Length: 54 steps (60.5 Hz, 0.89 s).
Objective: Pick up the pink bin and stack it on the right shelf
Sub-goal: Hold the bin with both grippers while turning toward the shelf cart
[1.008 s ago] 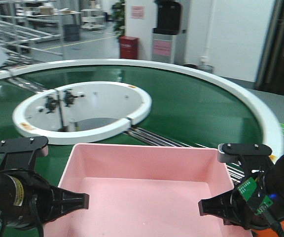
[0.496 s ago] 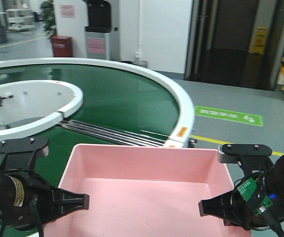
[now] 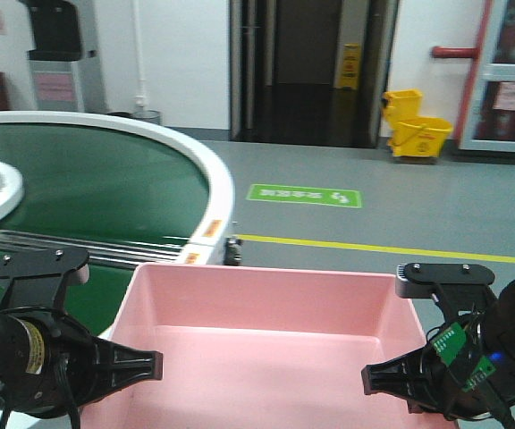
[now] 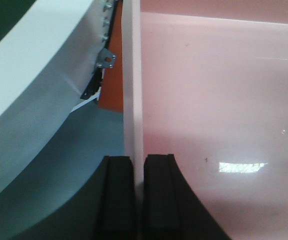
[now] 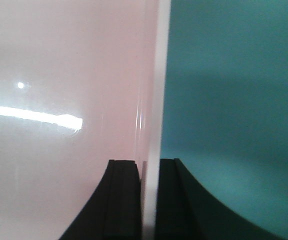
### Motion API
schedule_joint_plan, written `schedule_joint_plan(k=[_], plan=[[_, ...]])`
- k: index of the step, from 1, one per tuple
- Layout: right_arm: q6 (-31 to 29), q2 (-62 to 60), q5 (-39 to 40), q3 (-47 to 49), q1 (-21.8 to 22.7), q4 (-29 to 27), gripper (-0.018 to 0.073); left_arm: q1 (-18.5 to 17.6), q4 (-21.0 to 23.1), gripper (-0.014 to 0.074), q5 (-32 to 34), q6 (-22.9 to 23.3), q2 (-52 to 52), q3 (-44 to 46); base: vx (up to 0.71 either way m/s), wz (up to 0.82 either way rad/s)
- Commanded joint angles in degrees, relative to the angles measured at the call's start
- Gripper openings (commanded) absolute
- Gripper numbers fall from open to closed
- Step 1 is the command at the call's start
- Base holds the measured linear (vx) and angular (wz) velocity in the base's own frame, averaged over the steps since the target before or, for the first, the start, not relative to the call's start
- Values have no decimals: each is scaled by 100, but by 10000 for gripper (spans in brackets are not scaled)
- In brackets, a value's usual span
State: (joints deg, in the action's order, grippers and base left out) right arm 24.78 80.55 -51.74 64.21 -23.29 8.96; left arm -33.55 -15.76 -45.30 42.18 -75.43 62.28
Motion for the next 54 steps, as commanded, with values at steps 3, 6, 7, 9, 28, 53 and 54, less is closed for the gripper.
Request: schedule_joint_plan(k=[3,6,7,9,28,53,54], plan=[[-74,-197,-58,143,47,591,-1,40,-423,143,131,18,254,163,-1,-44],[-74,-197,-58,143,47,591,-1,40,-423,143,131,18,254,163,0,-42],[-74,-197,-58,143,47,591,-1,40,-423,143,131,18,254,163,0,-42],[-74,-197,-58,143,47,591,-1,40,-423,143,131,18,254,163,0,-42],[-74,-197,-58,143,47,591,-1,40,-423,143,131,18,254,163,3,-45],[-74,-197,-58,143,47,591,-1,40,-423,143,131,18,254,163,7,-55],[-74,-197,-58,143,47,591,-1,40,-423,143,131,18,254,163,10,-46]])
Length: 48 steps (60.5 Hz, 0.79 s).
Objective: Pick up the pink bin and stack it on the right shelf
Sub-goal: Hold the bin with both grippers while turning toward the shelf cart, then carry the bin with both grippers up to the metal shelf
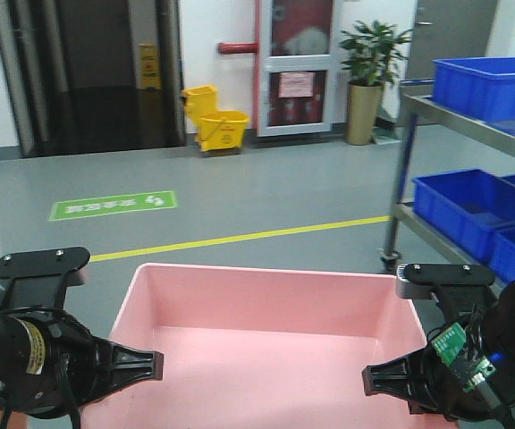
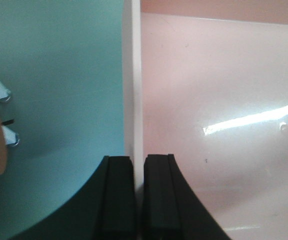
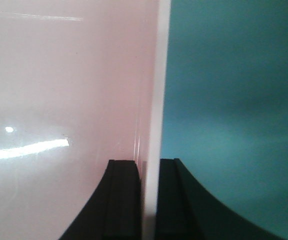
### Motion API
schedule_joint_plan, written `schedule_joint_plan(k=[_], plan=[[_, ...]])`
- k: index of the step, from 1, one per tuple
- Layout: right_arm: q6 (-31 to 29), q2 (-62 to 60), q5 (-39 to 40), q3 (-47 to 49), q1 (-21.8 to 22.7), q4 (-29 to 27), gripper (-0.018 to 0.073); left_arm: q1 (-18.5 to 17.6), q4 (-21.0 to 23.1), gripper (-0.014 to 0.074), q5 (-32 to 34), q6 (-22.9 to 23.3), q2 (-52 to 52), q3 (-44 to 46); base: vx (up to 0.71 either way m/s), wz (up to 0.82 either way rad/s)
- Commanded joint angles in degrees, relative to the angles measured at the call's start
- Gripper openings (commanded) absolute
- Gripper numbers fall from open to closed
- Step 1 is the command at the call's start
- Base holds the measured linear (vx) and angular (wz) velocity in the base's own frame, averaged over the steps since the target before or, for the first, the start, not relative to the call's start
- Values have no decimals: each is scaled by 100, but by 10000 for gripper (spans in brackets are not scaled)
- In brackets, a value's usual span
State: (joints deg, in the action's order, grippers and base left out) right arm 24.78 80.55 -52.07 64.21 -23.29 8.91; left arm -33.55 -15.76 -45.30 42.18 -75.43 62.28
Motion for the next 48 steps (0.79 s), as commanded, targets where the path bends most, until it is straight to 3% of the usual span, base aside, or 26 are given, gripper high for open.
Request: schedule_joint_plan(k=[1,23,48], plan=[[-74,-197,-31,143,47,597,-1,40,-423,143,131,18,254,163,10,-43],[-74,-197,-31,143,47,597,-1,40,-423,143,131,18,254,163,13,-30],[-74,-197,-31,143,47,597,-1,40,-423,143,131,18,254,163,22,-6]])
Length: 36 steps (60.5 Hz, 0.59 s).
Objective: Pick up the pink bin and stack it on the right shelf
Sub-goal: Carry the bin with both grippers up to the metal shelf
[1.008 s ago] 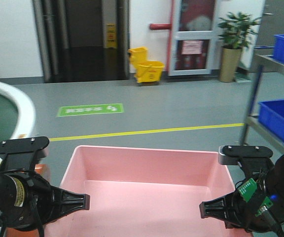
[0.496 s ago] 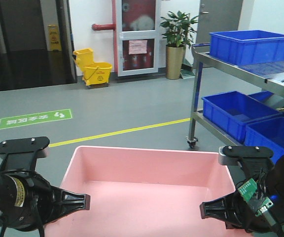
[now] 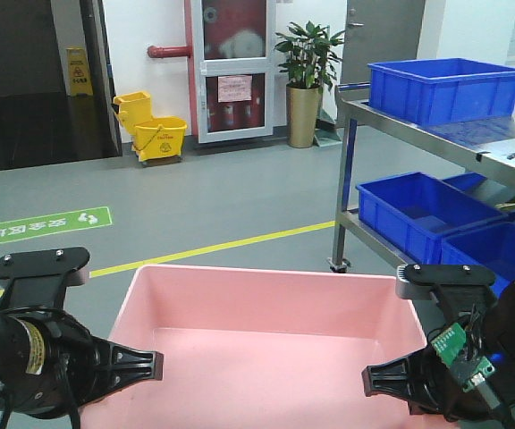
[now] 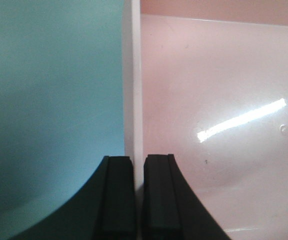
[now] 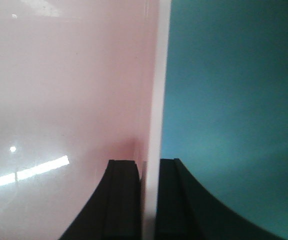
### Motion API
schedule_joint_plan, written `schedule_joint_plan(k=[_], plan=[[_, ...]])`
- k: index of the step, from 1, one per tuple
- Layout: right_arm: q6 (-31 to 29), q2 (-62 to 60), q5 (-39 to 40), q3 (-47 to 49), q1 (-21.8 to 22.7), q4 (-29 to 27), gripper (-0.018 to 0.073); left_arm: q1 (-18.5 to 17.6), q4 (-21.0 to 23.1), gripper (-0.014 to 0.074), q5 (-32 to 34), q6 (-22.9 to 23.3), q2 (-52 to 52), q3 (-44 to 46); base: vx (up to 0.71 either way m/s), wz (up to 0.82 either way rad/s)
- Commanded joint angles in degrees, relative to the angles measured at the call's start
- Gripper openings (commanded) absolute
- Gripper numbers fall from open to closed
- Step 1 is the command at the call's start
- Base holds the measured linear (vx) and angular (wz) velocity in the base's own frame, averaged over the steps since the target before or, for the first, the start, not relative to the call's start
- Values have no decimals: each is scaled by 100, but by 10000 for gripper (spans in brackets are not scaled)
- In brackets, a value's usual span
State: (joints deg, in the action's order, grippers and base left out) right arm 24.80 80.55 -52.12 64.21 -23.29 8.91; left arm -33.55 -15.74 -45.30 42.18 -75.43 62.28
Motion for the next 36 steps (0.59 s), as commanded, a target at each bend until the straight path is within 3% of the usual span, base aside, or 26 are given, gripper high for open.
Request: schedule_joint_plan(k=[1,36], plan=[[-76,-197,-26,143,47,597,-1,40,-426,143,131,18,254,163,30,5],[-76,-197,-21,143,47,597,-1,40,-426,143,125,18,254,163,36,6]])
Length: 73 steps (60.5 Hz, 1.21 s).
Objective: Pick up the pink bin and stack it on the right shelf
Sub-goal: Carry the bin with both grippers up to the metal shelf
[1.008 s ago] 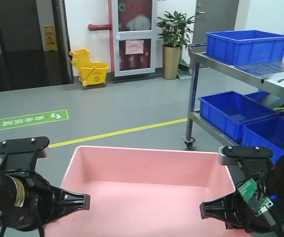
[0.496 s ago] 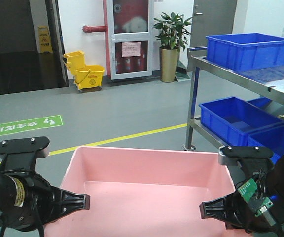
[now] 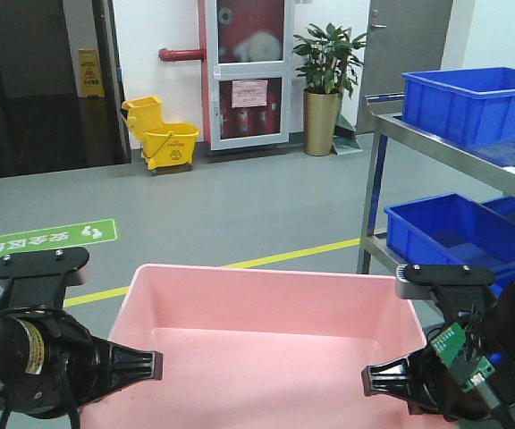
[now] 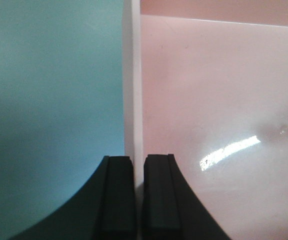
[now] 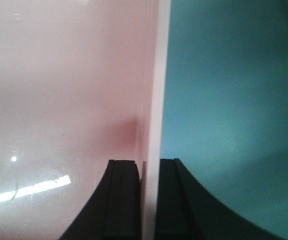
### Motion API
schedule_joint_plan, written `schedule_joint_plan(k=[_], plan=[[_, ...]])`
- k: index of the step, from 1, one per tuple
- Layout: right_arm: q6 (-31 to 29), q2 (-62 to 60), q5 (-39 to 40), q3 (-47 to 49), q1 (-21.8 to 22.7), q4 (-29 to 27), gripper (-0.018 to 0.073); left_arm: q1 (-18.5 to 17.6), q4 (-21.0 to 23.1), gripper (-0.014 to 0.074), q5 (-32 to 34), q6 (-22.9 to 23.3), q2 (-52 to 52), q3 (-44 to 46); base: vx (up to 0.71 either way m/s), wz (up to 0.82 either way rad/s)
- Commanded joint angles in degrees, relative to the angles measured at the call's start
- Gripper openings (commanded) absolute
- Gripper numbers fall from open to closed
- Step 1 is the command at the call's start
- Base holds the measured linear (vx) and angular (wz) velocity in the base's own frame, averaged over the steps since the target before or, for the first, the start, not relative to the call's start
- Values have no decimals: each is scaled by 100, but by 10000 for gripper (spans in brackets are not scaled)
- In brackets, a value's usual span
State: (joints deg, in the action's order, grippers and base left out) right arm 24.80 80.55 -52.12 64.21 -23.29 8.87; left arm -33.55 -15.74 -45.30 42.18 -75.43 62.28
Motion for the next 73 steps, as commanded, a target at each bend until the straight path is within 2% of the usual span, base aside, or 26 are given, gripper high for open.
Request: schedule_joint_plan(k=[1,73], plan=[[-76,-197,-21,143,47,601,-1,40,-426,143,125,18,254,163,39,-4],[-76,-197,-19,143,47,601,-1,40,-426,143,115,18,254,163,43,-20]])
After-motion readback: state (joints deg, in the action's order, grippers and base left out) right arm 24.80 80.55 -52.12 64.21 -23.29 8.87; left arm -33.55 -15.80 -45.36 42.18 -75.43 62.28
